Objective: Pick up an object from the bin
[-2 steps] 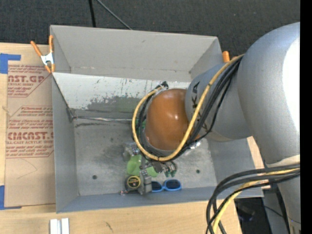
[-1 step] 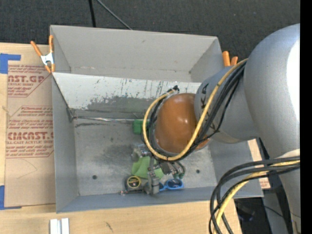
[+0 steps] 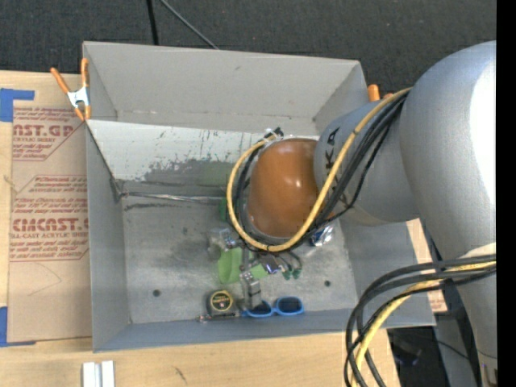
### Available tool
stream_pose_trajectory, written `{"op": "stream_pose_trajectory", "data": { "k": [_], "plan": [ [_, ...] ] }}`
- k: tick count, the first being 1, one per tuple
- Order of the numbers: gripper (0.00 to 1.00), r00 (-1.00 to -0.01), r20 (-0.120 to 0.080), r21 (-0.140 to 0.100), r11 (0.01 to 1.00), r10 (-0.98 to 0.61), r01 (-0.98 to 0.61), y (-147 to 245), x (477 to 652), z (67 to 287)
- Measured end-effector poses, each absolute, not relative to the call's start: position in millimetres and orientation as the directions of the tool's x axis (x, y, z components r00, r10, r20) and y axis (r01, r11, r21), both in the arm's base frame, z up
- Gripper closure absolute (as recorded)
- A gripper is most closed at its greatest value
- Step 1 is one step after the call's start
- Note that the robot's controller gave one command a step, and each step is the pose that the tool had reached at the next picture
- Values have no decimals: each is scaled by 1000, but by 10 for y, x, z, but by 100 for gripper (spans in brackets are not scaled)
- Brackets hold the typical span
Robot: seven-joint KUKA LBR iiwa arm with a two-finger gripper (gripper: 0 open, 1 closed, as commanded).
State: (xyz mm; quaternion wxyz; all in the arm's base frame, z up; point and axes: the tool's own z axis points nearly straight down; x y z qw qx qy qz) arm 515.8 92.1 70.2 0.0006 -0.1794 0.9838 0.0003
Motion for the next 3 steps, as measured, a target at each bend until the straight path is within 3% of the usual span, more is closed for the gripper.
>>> {"op": "stream_pose_trajectory", "data": {
  "k": [1,2,3],
  "plan": [
    [100,-936,0,2,936,-352,-352,926,5155,713],
    [100,-933,-7,-2,933,-361,-361,861,5064,1716],
    [100,-939,-9,-2,939,-345,-345,641,5206,2276]
  ]
}}
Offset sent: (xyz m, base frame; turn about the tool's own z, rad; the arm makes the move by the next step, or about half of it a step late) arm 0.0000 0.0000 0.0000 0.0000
